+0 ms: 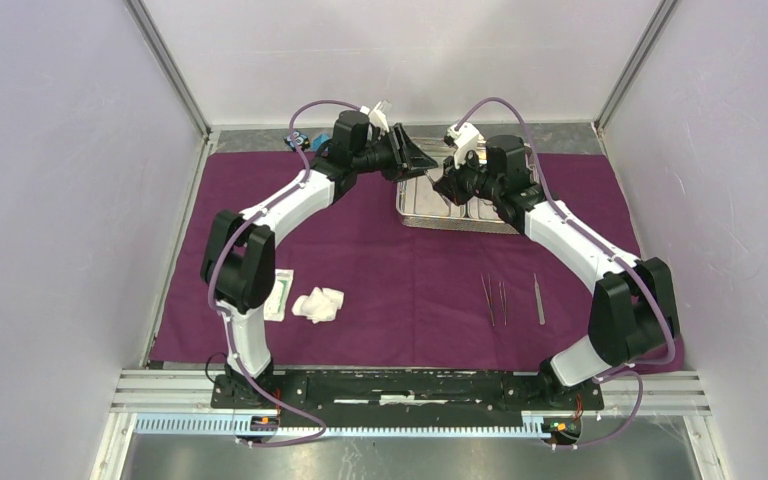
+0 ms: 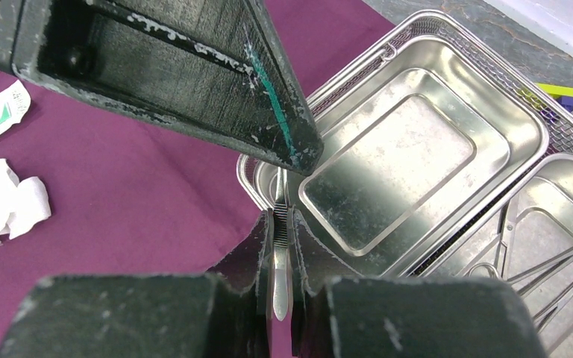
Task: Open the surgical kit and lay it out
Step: Place the medical item in the surgical kit.
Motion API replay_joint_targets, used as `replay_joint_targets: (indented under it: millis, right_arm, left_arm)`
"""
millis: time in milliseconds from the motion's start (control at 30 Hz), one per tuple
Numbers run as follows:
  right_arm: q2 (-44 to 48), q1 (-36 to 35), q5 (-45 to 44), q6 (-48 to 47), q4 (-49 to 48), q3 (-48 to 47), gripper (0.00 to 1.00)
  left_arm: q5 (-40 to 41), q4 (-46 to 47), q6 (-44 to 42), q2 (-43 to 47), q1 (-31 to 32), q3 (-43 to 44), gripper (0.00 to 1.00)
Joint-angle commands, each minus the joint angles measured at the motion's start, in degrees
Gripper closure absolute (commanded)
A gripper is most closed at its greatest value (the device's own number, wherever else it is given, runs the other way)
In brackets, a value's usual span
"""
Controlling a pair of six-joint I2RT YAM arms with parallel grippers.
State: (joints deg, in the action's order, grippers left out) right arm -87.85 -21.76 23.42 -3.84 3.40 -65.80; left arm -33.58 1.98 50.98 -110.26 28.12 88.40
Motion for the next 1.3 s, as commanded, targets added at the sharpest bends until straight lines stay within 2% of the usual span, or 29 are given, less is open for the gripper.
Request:
replay_joint_targets:
  millis: [0,133,400,767,867,967,1067,1200,1267]
  right_arm:
    - [0.2,-0.3,-0.3,0.4,-2.3,0.1,1.00]
    - [0.6,-0.3,-0.5,0.4,-2.4,0.4,1.00]
    - [1.1,-0.2,-0.8,0.4,-2.4,0.5,1.00]
    - [1.3,-0.3,-0.7,0.7,-2.4,0.3,1.00]
    - [1.4,-0.2,-0.4,0.7,-2.4,0.2,1.00]
    - [1.4,-0.2,-0.1,0.6,-2.5,0.2,0.99]
    - [1.5,-0.2,0.3,0.6,-2.5,0.2,0.97]
    - [1.5,-0.2,0.8,0.5,-2.0,0.1,0.89]
    - [1.6,-0.2,1.1,-0.3,-0.8,-0.3,0.81]
  left_arm:
    - [-1.1,3.1,1.3,0.3,0.3,-0.6,0.47]
    - [-0.9,3.1,1.1,0.5,0.5,-0.9,0.49]
    - [-0.7,3.0,0.9,0.2,0.8,-1.0,0.64]
    - [-0.7,1.9,-0.5,-0.5,1.0,-0.2,0.72]
    - [-0.7,1.0,-2.2,-0.7,1.0,0.6,0.78]
    - [-0.1,-1.5,-5.4,-0.8,1.0,2.1,0.88]
    - [0.2,-3.8,-8.0,-1.0,1.0,3.3,0.98]
    - [-0.2,-4.5,-11.6,-0.9,0.9,4.4,0.98]
    - [-0.8,-4.7,-13.9,-0.7,0.9,4.7,0.98]
